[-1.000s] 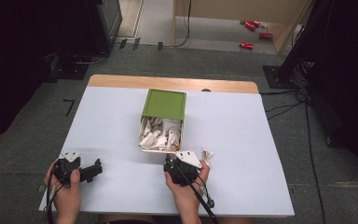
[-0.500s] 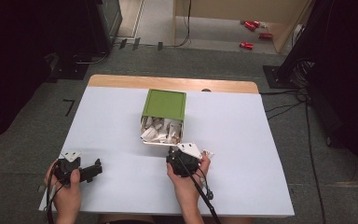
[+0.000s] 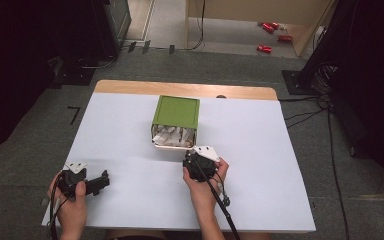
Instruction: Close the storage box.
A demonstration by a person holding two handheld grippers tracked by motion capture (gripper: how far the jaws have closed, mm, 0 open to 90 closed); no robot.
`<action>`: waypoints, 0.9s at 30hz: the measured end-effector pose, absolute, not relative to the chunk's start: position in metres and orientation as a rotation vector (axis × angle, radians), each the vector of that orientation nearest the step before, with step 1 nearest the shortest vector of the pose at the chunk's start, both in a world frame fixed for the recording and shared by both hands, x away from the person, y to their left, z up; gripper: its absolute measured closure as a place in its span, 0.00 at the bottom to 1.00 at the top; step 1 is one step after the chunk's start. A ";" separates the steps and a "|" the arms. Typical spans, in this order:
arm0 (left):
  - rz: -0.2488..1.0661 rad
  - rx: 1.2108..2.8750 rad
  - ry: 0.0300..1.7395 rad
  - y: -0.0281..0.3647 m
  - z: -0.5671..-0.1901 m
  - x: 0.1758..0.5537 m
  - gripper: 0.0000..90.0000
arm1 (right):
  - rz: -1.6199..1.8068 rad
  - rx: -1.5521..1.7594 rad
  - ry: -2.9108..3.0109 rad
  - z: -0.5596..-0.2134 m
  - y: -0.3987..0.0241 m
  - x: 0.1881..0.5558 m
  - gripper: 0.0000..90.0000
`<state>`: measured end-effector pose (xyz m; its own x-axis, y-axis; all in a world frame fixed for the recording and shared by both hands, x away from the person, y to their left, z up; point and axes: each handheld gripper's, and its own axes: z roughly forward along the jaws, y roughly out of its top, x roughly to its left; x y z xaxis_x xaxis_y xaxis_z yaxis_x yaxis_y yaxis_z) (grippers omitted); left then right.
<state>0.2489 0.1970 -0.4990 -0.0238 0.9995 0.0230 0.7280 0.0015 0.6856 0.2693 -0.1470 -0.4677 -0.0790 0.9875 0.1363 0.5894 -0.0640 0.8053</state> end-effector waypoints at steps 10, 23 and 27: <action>0.739 1.777 1.802 0.197 -0.499 0.249 0.00 | 0.987 1.677 1.711 -0.467 -0.150 0.274 0.61; 0.739 1.777 1.802 0.197 -0.499 0.249 0.00 | 1.019 1.579 1.789 -0.447 -0.163 0.267 0.39; 0.739 1.777 1.802 0.197 -0.499 0.249 0.00 | 1.114 1.577 1.850 -0.436 -0.172 0.263 0.27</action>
<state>0.2489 0.1969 -0.4990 -0.0236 0.9994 0.0238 0.7281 0.0009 0.6854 0.2627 -0.1723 -0.4359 -0.2340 0.9601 0.1532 0.5845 0.0130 0.8113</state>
